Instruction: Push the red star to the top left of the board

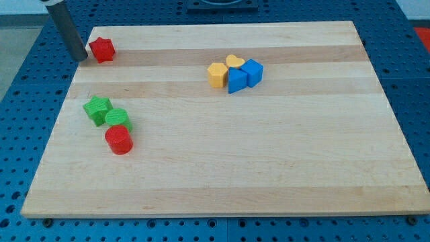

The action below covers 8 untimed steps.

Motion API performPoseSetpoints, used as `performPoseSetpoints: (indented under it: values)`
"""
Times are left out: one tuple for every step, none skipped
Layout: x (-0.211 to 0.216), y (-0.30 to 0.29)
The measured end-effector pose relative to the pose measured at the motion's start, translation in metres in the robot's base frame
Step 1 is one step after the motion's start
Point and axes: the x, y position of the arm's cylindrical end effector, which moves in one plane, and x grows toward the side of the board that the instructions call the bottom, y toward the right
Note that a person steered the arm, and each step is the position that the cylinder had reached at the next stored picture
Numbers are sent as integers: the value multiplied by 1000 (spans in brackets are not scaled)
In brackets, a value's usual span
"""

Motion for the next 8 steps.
performPoseSetpoints:
  values:
    - [8, 3]
    - [8, 15]
    - [8, 28]
    - [7, 37]
    - [-16, 39]
    - [-48, 39]
    - [-55, 39]
    - [-52, 39]
